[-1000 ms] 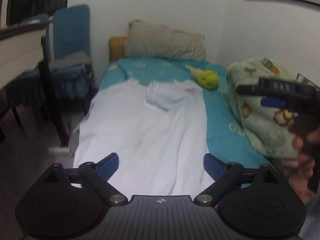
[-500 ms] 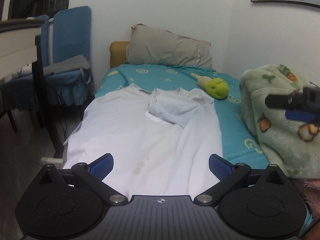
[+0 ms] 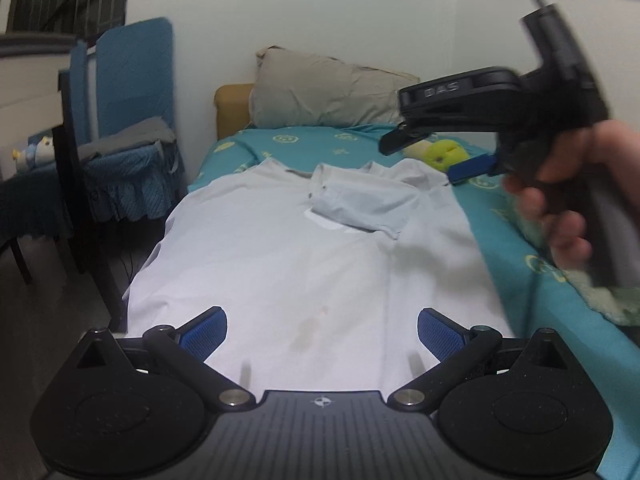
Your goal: Fold clothes
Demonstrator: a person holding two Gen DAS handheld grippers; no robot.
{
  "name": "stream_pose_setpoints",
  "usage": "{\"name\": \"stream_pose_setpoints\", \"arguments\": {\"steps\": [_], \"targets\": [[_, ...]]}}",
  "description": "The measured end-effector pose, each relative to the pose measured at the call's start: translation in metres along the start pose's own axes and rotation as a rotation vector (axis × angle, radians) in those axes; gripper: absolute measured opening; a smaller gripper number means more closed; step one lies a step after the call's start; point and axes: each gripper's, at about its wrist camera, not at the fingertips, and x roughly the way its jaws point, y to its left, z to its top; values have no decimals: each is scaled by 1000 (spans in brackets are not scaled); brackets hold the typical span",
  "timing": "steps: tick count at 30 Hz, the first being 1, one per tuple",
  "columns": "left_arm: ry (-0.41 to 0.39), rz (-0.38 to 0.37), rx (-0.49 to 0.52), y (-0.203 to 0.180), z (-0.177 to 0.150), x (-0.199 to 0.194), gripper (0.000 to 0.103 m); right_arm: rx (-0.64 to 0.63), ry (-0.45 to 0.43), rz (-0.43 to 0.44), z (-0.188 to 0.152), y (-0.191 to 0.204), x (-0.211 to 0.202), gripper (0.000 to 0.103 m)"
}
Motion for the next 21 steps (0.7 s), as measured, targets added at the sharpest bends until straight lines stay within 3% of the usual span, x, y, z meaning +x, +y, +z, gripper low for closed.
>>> {"name": "stream_pose_setpoints", "arguments": {"steps": [6,8,11,12,13,17,21], "targets": [[15,-10,-110,34,-4,19,103,-70,44,-68,11,26,102,88],[20,-14,-146,46,-6,25,103,-117,57,-119,6,32,124,83],[34,-21,-189,55,-7,30,103,-136,93,-162,-2,31,142,43],[39,-24,-201,58,-8,32,103,-144,89,-170,-4,32,142,10],[42,-26,-212,60,-8,33,103,-150,71,-171,-5,33,140,6],[40,-26,-240,66,-7,33,103,-151,-28,-84,13,52,122,6],[32,-16,-264,71,-6,29,103,-162,-72,1,42,84,109,6]]}}
